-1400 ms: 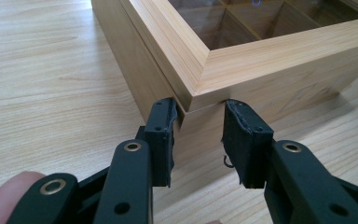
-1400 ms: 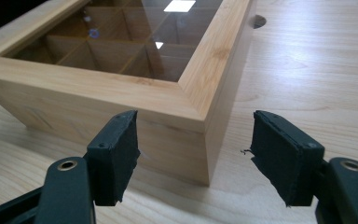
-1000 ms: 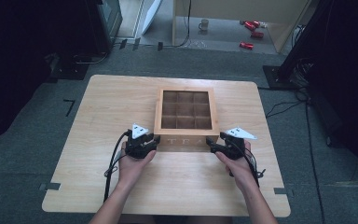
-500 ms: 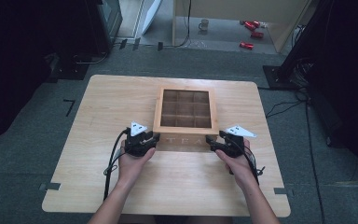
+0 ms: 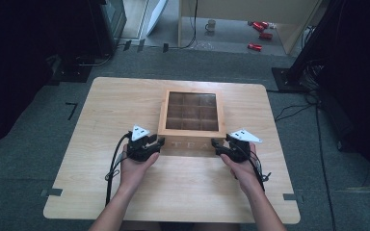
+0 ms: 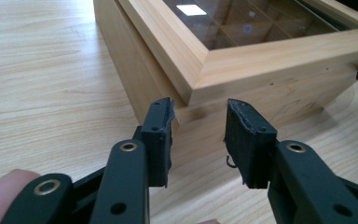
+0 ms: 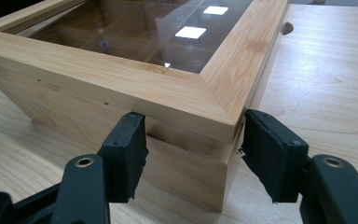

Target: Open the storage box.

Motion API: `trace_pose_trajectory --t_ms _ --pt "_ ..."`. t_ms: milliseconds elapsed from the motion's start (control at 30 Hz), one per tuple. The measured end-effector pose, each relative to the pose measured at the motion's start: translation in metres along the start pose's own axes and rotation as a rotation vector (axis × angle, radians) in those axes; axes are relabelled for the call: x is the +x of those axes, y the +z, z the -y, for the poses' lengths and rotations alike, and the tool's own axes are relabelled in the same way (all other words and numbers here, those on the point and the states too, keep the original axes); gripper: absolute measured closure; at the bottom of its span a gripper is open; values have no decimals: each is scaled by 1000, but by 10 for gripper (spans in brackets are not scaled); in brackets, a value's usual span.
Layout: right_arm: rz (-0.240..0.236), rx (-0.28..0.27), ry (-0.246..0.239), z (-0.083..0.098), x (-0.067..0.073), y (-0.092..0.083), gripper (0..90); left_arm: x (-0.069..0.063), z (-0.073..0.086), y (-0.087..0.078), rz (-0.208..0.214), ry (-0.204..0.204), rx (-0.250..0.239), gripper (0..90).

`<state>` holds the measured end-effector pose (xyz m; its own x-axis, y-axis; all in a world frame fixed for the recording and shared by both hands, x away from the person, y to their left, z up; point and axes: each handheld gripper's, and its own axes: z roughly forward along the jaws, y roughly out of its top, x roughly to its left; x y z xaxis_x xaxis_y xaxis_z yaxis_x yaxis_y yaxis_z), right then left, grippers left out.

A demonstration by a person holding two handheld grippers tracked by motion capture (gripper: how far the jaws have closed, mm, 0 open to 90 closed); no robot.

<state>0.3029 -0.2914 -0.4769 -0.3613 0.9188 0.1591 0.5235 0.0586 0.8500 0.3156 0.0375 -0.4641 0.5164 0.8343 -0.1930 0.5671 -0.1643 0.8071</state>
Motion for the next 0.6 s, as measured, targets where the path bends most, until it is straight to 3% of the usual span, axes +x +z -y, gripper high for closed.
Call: trace_pose_trajectory --t_ms 133,267,467,600 --pt "-5 -18 16 -5 1 -3 406 7 12 -5 7 7 19 564" --pt "1 -23 0 -14 3 -6 406 23 31 -14 -5 -10 44 537" --pt "13 -48 -8 -28 5 -12 405 47 56 -32 -48 -42 65 518" --pt "17 -62 -9 -42 6 -16 404 55 68 -42 -83 -29 78 493"
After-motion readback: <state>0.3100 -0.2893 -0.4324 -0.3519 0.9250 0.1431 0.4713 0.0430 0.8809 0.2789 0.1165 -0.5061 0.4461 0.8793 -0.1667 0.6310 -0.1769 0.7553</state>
